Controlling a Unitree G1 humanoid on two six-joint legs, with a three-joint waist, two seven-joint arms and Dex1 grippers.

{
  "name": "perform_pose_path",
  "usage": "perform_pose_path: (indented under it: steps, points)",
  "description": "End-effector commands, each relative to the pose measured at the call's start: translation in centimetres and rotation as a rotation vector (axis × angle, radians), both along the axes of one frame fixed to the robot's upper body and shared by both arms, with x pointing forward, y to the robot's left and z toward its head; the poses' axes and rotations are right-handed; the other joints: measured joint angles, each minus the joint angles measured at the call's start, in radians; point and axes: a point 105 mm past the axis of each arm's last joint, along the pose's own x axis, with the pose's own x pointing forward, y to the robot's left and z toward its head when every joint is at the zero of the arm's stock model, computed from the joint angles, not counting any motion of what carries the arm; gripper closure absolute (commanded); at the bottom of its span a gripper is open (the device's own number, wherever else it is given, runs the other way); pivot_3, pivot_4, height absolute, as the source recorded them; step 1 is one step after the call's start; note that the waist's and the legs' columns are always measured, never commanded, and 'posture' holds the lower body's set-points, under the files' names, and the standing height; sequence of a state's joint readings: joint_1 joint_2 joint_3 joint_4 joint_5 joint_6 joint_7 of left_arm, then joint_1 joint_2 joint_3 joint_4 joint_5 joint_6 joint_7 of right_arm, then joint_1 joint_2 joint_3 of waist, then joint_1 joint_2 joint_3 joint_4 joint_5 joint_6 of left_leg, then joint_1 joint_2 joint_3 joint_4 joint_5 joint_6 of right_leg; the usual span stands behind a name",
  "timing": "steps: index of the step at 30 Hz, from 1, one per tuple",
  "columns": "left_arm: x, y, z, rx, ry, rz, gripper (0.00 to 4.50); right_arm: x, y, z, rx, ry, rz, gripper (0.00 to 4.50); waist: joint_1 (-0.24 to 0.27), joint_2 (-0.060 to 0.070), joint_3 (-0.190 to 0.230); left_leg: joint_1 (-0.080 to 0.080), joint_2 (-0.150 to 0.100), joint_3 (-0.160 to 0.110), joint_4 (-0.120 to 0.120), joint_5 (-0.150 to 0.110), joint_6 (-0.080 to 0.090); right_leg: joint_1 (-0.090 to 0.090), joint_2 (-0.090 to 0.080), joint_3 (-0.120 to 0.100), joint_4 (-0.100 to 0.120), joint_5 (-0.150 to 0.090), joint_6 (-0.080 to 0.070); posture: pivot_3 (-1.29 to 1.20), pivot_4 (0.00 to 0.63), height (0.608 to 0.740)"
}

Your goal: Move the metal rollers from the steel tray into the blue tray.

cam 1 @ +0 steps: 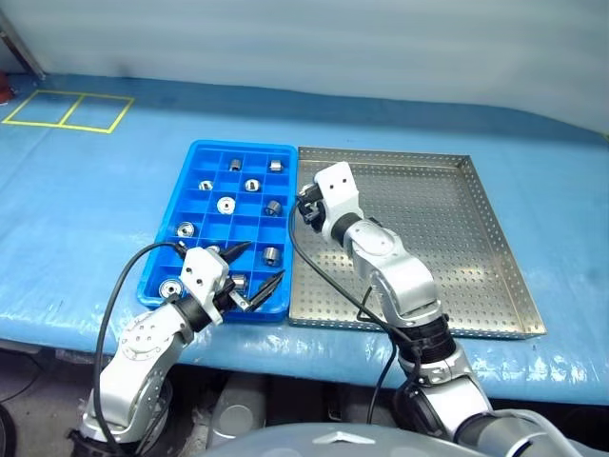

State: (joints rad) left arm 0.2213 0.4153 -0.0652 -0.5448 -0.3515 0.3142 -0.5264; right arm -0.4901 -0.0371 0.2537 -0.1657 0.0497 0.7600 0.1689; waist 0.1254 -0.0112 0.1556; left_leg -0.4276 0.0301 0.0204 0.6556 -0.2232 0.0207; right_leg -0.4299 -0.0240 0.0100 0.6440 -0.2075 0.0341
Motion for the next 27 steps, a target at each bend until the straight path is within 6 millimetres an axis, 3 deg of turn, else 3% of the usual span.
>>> perform_pose_path:
  steps: [1, 11, 21, 27]
  points:
    - [-0.6, 0.1, 1.7, -0.005, -0.082, 0.037, 0.00, 0.2, 2.3, 1.6, 0.030, -0.067, 0.081, 2.79, 0.013, 0.000, 0.000, 0.000, 0.000, 0.000, 0.000, 0.000, 0.000, 0.000, 0.000, 0.000, 0.000, 0.000, 0.000, 0.49, 0.150, 0.740]
    - [-1.1, 0.3, 1.6, -0.003, -0.076, 0.074, 0.00, 0.6, 4.4, -0.1, 0.052, -0.015, 0.149, 2.79, 0.094, 0.000, 0.000, -0.002, 0.000, 0.002, -0.001, 0.000, 0.000, -0.002, 0.000, -0.002, -0.001, -0.001, -0.001, 0.51, 0.150, 0.740]
    - [-1.1, 0.0, 1.4, -0.009, -0.071, 0.051, 0.00, 0.0, 3.3, -2.7, 0.053, 0.071, 0.136, 2.79, 0.148, 0.000, 0.000, -0.003, 0.001, 0.003, -0.002, 0.000, -0.001, -0.004, 0.000, -0.003, -0.001, -0.001, -0.002, 0.50, 0.150, 0.740]
    - [-0.9, -0.2, 1.4, -0.011, -0.071, 0.030, 0.00, -0.8, 2.9, -3.4, 0.047, 0.090, 0.135, 0.78, 0.167, 0.000, 0.000, -0.003, 0.001, 0.004, -0.003, -0.001, -0.001, -0.005, 0.000, -0.003, -0.002, -0.002, -0.002, 0.45, 0.150, 0.740]
